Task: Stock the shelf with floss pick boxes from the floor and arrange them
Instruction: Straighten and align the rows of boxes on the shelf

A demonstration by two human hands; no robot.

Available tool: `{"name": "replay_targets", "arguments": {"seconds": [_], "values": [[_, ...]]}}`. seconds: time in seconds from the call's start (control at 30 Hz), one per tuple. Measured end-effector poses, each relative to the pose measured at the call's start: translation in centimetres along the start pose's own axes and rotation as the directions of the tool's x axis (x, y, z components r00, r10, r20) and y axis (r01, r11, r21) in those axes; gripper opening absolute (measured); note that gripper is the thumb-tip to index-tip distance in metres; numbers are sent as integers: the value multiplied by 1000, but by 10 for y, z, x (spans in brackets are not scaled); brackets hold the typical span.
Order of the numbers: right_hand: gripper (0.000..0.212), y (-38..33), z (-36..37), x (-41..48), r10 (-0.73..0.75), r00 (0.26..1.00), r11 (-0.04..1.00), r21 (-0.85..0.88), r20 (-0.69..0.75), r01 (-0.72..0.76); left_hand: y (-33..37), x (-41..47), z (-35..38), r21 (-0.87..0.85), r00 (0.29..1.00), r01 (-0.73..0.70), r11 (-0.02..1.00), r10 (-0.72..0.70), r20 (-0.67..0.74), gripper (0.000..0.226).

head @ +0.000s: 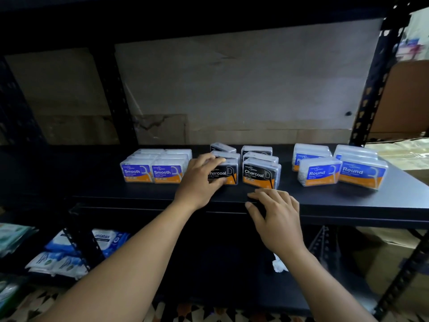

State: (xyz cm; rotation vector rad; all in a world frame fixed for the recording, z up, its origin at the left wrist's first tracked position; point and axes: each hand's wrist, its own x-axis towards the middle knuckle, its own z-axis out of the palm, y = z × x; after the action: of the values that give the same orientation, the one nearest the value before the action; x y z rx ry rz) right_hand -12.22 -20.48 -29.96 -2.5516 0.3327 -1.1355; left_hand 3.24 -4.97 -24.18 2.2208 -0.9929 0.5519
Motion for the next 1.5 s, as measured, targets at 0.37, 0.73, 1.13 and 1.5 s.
{"name": "replay_targets", "arguments": {"seconds": [0.37, 0.73, 1.13, 1.5], "values": [[22, -3, -8, 3, 47, 996, 999, 14, 73, -48, 4, -1, -5, -44, 998, 49, 998, -48, 44, 53], [26, -7, -20, 10, 47, 988, 999, -7, 145, -46, 0, 0, -5, -53, 997, 50, 997, -46, 68, 56], [31, 1, -15, 4, 44, 994, 999, -12, 99, -43, -1, -1, -10, -66, 1000, -7, 998, 8, 28, 81], [34, 4, -13, 5, 34, 996, 999, -21, 88, -33, 1, 62, -57, 204, 888, -186, 961, 75, 454, 92]]}}
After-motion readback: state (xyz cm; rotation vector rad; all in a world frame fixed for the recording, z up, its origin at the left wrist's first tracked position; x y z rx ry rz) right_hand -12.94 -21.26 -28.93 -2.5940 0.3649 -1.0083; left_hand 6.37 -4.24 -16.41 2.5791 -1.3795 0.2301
